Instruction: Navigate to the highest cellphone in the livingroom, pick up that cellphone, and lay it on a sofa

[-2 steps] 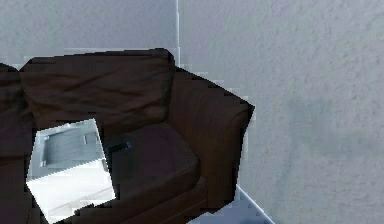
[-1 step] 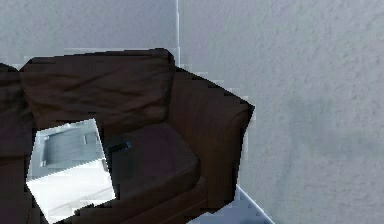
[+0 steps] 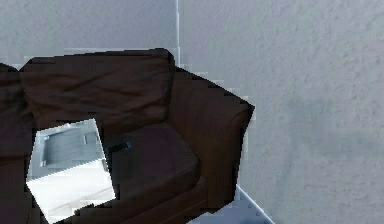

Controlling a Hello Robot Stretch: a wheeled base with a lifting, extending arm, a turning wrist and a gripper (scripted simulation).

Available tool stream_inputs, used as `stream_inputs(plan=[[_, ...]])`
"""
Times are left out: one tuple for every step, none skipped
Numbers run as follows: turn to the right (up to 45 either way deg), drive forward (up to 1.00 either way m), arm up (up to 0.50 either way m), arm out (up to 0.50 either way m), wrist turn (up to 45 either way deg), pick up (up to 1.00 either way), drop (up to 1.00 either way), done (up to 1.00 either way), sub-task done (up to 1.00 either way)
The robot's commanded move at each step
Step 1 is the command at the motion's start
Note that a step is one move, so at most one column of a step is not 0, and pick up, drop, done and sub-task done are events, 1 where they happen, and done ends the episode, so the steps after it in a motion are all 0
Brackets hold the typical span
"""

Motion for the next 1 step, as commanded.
stream_inputs(plan=[[0.0, 0.00, 0.00, 0.00, 15.0, 0.00, 0.00, 0.00, 0.00]])
